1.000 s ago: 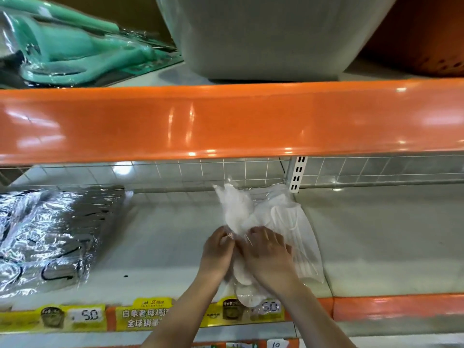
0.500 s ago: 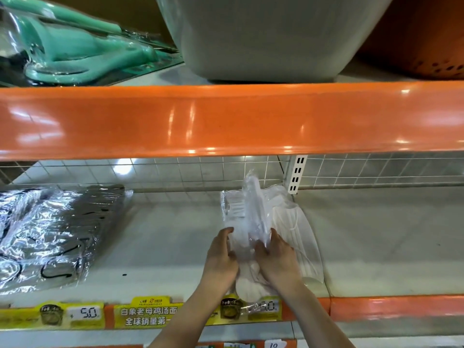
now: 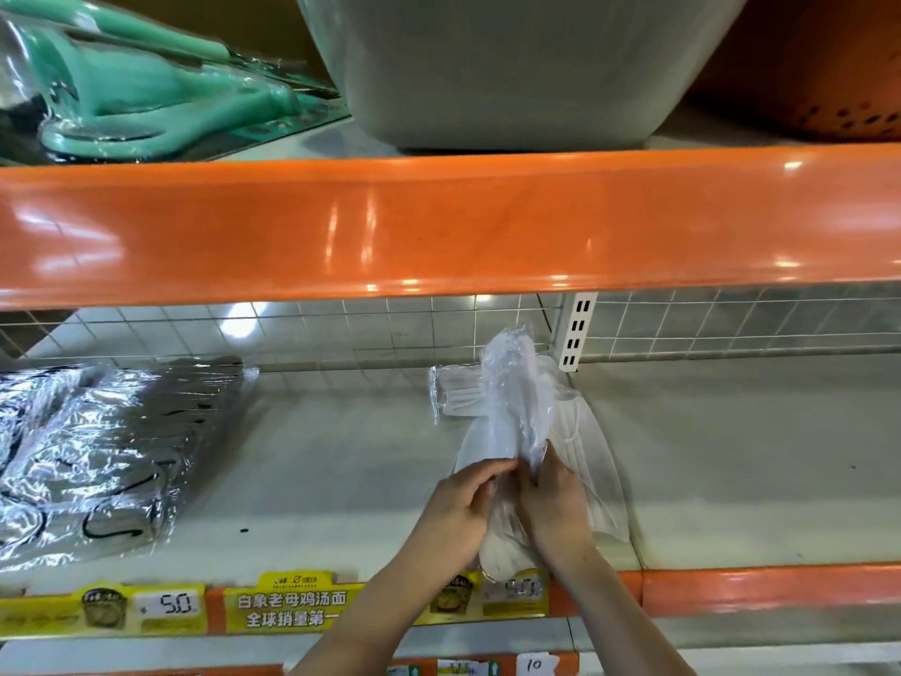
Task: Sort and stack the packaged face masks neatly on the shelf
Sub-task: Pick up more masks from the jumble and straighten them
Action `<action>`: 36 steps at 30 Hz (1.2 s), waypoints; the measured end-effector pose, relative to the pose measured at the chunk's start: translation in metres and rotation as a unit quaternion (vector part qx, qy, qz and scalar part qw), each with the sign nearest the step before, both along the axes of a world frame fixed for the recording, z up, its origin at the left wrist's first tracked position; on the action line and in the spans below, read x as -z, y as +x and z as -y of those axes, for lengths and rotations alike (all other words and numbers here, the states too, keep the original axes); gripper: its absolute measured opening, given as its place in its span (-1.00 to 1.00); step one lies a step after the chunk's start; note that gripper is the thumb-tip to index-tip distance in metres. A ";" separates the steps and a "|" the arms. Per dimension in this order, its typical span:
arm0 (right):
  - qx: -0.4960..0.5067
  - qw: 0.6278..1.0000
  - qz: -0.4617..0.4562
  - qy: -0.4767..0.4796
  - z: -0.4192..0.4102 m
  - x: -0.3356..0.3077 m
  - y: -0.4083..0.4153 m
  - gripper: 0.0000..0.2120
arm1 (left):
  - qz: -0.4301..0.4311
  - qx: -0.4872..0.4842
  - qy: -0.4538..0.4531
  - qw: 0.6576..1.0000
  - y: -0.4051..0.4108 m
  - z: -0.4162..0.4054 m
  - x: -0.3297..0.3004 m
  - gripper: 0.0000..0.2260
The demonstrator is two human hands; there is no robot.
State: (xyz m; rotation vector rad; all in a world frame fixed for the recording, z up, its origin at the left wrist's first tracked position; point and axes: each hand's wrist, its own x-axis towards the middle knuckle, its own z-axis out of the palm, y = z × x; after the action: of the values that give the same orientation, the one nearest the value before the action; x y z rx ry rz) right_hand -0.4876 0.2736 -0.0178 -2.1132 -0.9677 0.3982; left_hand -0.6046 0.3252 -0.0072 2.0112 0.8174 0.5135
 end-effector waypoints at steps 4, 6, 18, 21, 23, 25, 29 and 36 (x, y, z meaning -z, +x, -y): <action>0.015 1.000 -0.019 0.002 -0.001 0.000 -0.001 -0.87 | -0.111 -0.036 0.101 0.988 -0.003 -0.010 0.014 -0.66; 0.011 1.000 -0.020 -0.003 -0.002 0.000 -0.001 -0.87 | -0.213 -0.079 0.126 0.966 -0.006 -0.014 0.016 -0.56; -0.021 0.999 0.038 -0.017 0.001 0.000 -0.001 -0.85 | -0.143 -0.155 -0.065 0.975 0.017 -0.025 0.005 -0.76; -0.039 0.996 0.064 -0.040 -0.001 0.002 -0.002 -0.79 | -0.137 -0.151 -0.053 0.977 0.018 -0.027 0.003 -0.66; -0.056 0.992 0.094 -0.063 -0.002 0.005 -0.002 -0.57 | -0.138 -0.174 -0.034 0.975 0.017 -0.030 0.004 -0.73; -0.069 0.988 0.121 -0.061 -0.003 0.006 -0.005 -0.41 | -0.098 -0.224 -0.033 0.969 0.011 -0.036 0.003 -0.81; -0.102 0.973 0.194 -0.079 -0.003 0.014 -0.006 -0.24 | 0.027 -0.324 -0.088 0.942 -0.019 -0.054 -0.014 -0.91; -0.138 0.951 0.232 -0.148 -0.013 0.013 -0.012 0.13 | 0.291 -0.334 -0.293 0.847 -0.079 -0.067 -0.026 -0.77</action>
State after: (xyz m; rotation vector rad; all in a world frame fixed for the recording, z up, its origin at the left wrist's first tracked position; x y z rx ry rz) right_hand -0.4996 0.2866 -0.0308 -2.4067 -1.5692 0.1881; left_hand -0.6837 0.3920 0.0188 0.8841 1.1009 1.0532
